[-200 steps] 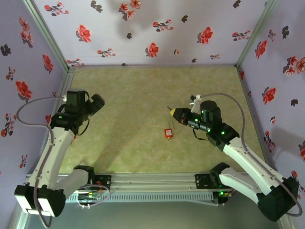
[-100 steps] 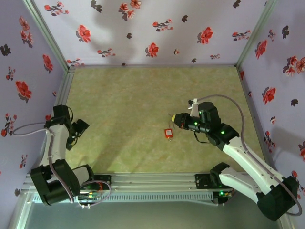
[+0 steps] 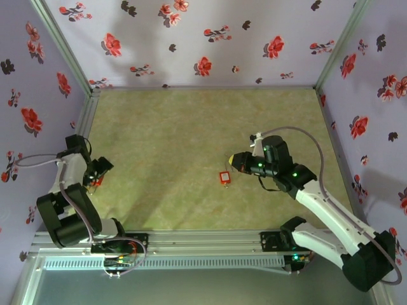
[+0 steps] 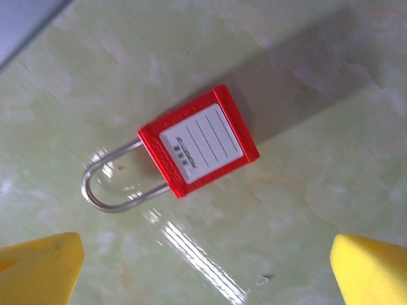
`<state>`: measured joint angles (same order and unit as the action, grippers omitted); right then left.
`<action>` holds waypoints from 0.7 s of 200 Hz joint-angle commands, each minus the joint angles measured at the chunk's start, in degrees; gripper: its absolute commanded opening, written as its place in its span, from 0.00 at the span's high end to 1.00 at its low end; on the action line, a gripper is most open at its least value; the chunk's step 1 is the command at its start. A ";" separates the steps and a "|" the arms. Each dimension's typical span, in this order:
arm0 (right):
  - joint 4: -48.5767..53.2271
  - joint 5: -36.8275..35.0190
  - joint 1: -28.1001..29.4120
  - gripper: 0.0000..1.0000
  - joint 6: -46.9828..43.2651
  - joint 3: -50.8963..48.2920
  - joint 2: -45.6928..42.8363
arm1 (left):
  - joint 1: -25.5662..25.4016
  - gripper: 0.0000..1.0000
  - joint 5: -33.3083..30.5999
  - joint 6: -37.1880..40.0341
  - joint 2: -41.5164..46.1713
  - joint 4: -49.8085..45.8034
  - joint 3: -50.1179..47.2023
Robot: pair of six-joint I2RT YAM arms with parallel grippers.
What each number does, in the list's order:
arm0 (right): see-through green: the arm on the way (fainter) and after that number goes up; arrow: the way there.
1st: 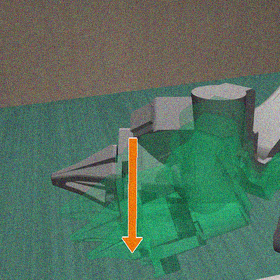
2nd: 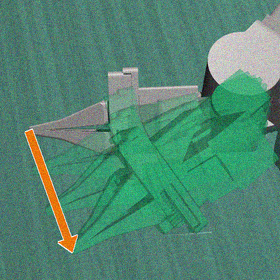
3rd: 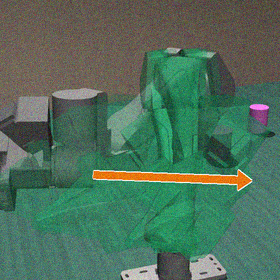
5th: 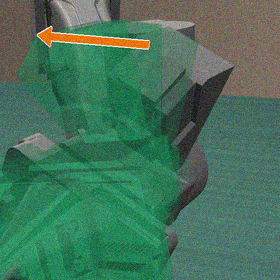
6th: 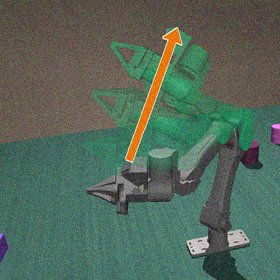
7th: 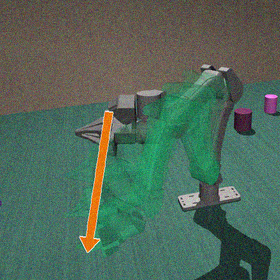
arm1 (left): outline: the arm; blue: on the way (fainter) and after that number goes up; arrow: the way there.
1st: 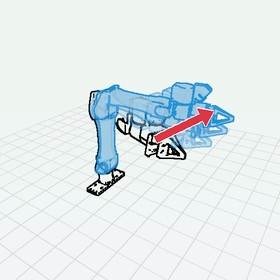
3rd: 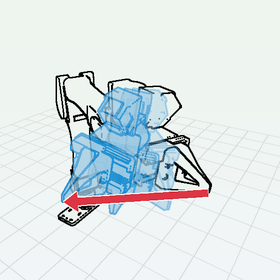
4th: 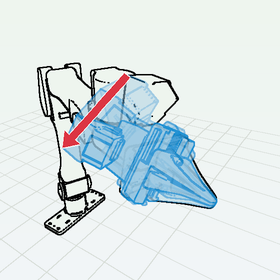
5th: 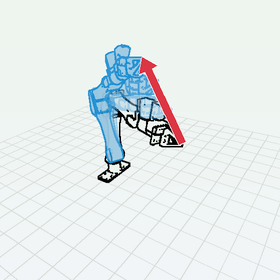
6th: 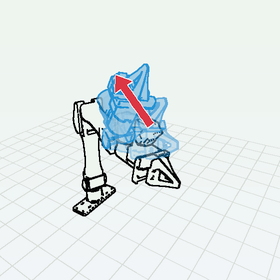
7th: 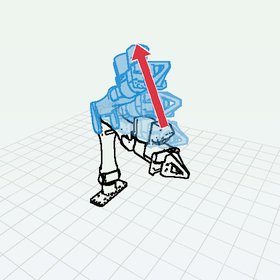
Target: Unlock with the key
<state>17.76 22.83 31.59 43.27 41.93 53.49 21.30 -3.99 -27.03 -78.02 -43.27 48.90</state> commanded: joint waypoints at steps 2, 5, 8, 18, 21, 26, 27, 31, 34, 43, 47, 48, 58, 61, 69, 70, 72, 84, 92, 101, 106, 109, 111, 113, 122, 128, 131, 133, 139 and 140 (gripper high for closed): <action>-2.29 1.33 -0.31 1.00 0.78 0.69 1.51 | 0.66 0.01 -3.97 7.84 -2.26 0.54 2.94; -2.29 1.45 -0.31 1.00 0.77 0.81 1.64 | 0.67 0.01 -4.15 8.25 -2.82 0.48 3.24; -2.29 1.56 -0.31 1.00 0.79 0.94 1.92 | 0.72 0.01 -4.18 8.61 -3.37 0.28 3.61; -2.19 1.83 -0.31 1.00 0.68 1.26 2.41 | 0.76 0.01 -4.25 9.95 -5.46 -0.46 4.98; -2.14 1.85 -0.31 1.00 0.68 1.30 2.53 | 0.75 0.02 -4.34 10.31 -6.06 -0.62 5.35; -2.12 1.87 -0.31 1.00 0.68 1.31 2.53 | 0.85 0.02 -4.36 10.97 -6.96 -0.80 5.84; -2.16 1.91 -0.31 1.00 0.68 1.31 2.55 | 0.85 0.02 -4.36 11.09 -7.19 -0.79 5.97; -2.21 1.87 -0.37 1.00 0.68 1.27 2.50 | 0.80 0.03 -4.34 11.61 -8.03 -0.85 6.35; -2.20 1.87 -0.31 1.00 0.68 1.23 2.56 | 0.80 0.03 -4.30 12.09 -8.63 -0.85 6.56; -2.31 1.81 -0.39 1.00 0.68 1.07 2.58 | 0.85 0.05 -4.27 13.39 -10.51 -1.33 7.52; -2.23 1.80 -0.39 1.00 0.68 1.06 2.55 | 0.83 0.05 -4.27 13.95 -11.27 -1.59 8.02; -2.21 1.79 -0.35 1.00 0.68 1.05 2.52 | 0.84 0.06 -4.27 14.11 -11.45 -1.66 8.08; -2.04 1.82 -0.39 1.00 0.57 1.09 2.58 | 0.85 0.07 -4.28 15.56 -13.01 -2.00 8.70; -1.96 1.93 -0.37 1.00 0.55 1.12 2.56 | 0.85 0.08 -4.25 16.00 -13.34 -1.88 8.74; -1.90 1.86 -0.37 1.00 0.64 1.05 2.46 | 0.77 0.09 -4.32 17.10 -14.17 -1.40 8.66; -1.88 1.87 -0.38 1.00 0.61 1.05 2.43 | 0.77 0.09 -4.34 17.18 -14.31 -1.39 8.71; -1.94 1.82 -0.39 1.00 0.60 1.05 2.34 | 0.83 0.10 -4.31 17.40 -14.58 -1.32 8.74; -2.25 1.79 -0.39 1.00 0.80 0.89 2.21 | 0.85 0.13 -3.78 18.48 -15.95 -1.49 9.26; -2.49 1.72 -0.48 1.00 0.85 0.88 2.28 | 0.85 0.15 -2.82 18.84 -16.66 -1.31 9.45; -2.73 1.84 -0.48 1.00 0.94 0.87 2.23 | 0.84 0.17 -1.54 19.23 -17.34 -1.14 9.54; -2.83 1.80 -0.48 1.00 1.03 0.87 2.31 | 0.83 0.19 -0.83 19.40 -17.71 -1.12 9.62; -2.90 1.79 -0.48 1.00 1.03 0.99 2.29 | 0.85 0.19 -0.40 19.45 -17.96 -1.16 9.63; -2.95 1.85 -0.48 1.00 1.03 1.03 2.31 | 0.80 0.20 -0.19 19.46 -18.13 -1.20 9.63; -2.92 1.80 -0.48 1.00 1.03 1.02 2.31 | 0.84 0.20 -0.04 19.47 -18.31 -1.25 9.63; -2.98 1.83 -0.48 1.00 1.03 1.12 2.45 | 0.85 0.21 0.51 19.58 -19.28 -1.48 9.72; -2.99 1.80 -0.48 1.00 1.03 1.05 2.45 | 0.85 0.23 1.17 19.67 -19.80 -1.65 9.72; -3.11 1.80 -0.48 1.00 1.08 1.08 2.46 | 0.85 0.24 1.43 19.68 -20.00 -1.71 9.72; -3.16 1.81 -0.48 1.00 1.06 1.01 2.44 | 0.80 0.24 1.55 19.61 -20.16 -1.75 9.65; -3.17 1.72 -0.48 1.00 1.21 0.97 2.34 | 0.80 0.26 1.90 19.48 -20.54 -1.90 9.71; -3.17 1.71 -0.48 1.00 1.25 0.96 2.37 | 0.78 0.26 2.02 19.47 -20.61 -1.95 9.72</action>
<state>16.75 24.03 31.51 43.72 41.93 56.05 21.67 -4.99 -9.43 -96.68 -43.59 57.41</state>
